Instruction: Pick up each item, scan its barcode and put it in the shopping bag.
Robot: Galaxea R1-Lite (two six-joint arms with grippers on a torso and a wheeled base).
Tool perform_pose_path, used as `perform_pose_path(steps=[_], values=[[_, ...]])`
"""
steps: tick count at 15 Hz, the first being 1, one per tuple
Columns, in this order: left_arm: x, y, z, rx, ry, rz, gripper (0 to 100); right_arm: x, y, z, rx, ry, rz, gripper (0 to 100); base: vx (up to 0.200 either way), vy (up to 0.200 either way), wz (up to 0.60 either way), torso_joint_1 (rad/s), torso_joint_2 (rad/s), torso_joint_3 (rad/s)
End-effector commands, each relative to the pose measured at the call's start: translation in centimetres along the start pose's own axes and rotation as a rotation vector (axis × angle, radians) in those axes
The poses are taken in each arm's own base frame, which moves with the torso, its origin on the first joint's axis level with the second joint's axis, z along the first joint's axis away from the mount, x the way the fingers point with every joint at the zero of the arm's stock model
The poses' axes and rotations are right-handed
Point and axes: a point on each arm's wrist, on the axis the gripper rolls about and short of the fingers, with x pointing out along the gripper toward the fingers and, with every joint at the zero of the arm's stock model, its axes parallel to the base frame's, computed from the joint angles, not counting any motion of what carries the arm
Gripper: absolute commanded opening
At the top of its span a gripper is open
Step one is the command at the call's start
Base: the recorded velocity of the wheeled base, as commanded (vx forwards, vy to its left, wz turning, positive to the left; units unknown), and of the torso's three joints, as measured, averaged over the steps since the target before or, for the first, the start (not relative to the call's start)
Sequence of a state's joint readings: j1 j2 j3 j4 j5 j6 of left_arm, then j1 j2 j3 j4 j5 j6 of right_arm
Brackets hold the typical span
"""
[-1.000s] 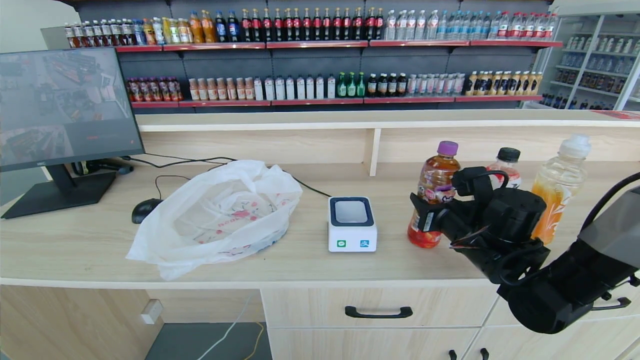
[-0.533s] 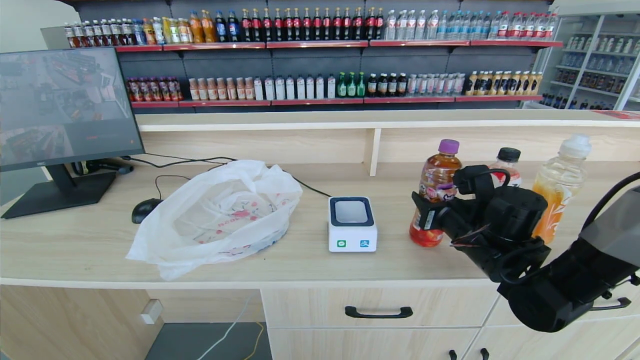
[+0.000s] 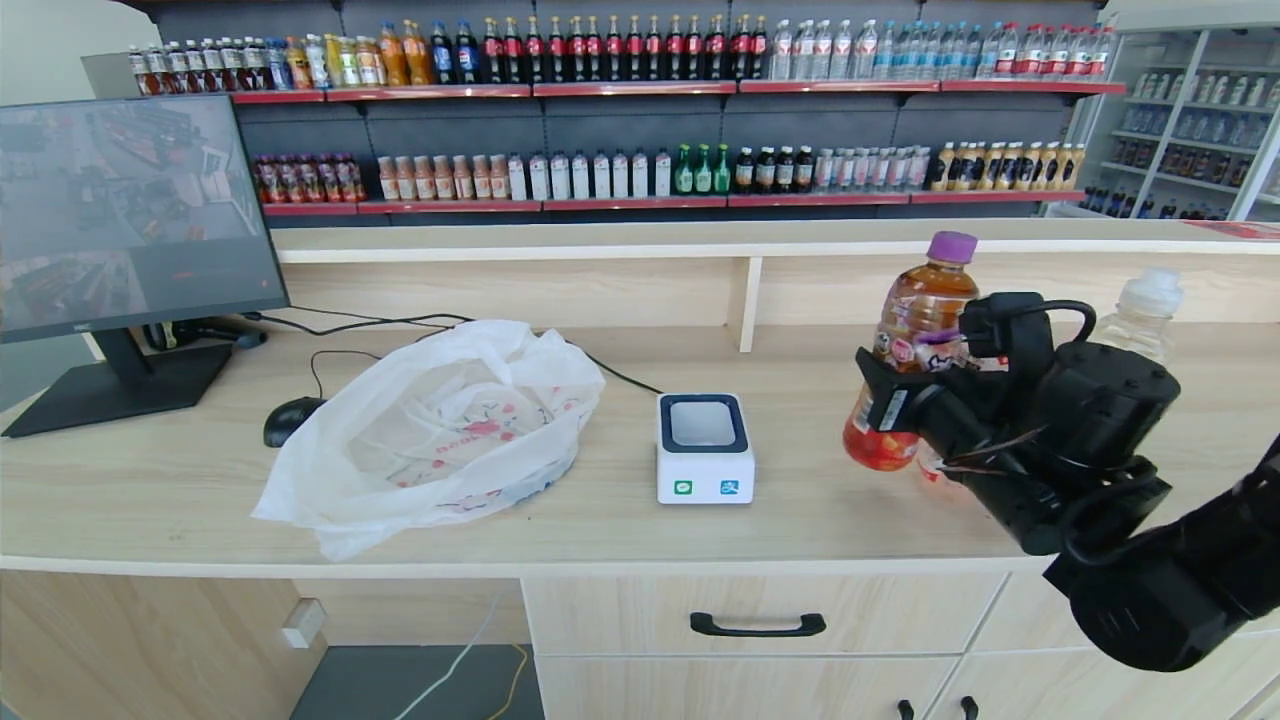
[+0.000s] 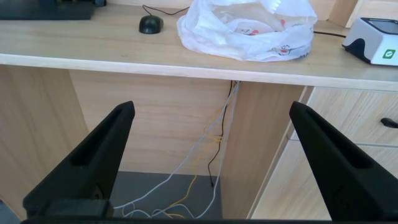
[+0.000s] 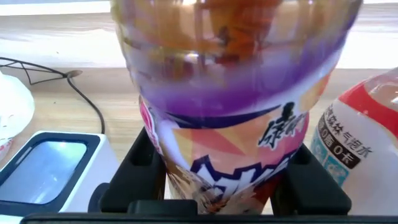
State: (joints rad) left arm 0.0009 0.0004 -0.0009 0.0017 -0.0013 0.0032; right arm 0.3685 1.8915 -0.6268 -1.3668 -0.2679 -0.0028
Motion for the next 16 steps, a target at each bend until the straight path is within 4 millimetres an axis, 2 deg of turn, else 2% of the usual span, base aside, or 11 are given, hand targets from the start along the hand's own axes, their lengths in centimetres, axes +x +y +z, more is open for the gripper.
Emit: perform_pose_path(steps=[1,3,5,6,8,9,11,13,15,16], values=[[0.0,0.0,0.0,0.000,-0.001,-0.001,100,-2.7,-0.6,2.1,0.006,-0.020,0.004,0,0.000,0.000,0.00,0.000,0.00,0.000],[0.0,0.0,0.0,0.000,-0.001,0.000,100,-5.2,-0.8,2.9,0.003,-0.003,0.019,0,0.000,0.000,0.00,0.000,0.00,0.000],[0.0,0.0,0.0,0.000,-0.001,-0.001,100,-6.7,-1.3,3.9,0.003,-0.005,0.017,0,0.000,0.000,0.00,0.000,0.00,0.000],[0.0,0.0,0.0,0.000,-0.001,0.000,100,-8.0,-1.7,5.2,0.013,-0.012,0.017,0,0.000,0.000,0.00,0.000,0.00,0.000],[0.0,0.0,0.0,0.000,0.000,-0.001,100,-10.1,-2.0,6.4,0.019,0.005,0.033,0,0.000,0.000,0.00,0.000,0.00,0.000],[0.0,0.0,0.0,0.000,-0.001,-0.001,100,-10.6,-2.0,6.7,0.032,0.011,0.040,0,0.000,0.000,0.00,0.000,0.00,0.000],[0.0,0.0,0.0,0.000,0.000,0.000,100,-12.2,-1.2,7.5,0.128,0.051,0.103,0,0.000,0.000,0.00,0.000,0.00,0.000],[0.0,0.0,0.0,0.000,-0.001,0.000,100,-12.7,0.0,7.2,0.183,0.085,0.165,0,0.000,0.000,0.00,0.000,0.00,0.000],[0.0,0.0,0.0,0.000,-0.001,-0.001,100,-13.3,2.1,7.1,0.279,0.121,0.271,0,0.000,0.000,0.00,0.000,0.00,0.000],[0.0,0.0,0.0,0.000,-0.001,0.000,100,-13.3,3.3,7.7,0.368,0.121,0.320,0,0.000,0.000,0.00,0.000,0.00,0.000]])
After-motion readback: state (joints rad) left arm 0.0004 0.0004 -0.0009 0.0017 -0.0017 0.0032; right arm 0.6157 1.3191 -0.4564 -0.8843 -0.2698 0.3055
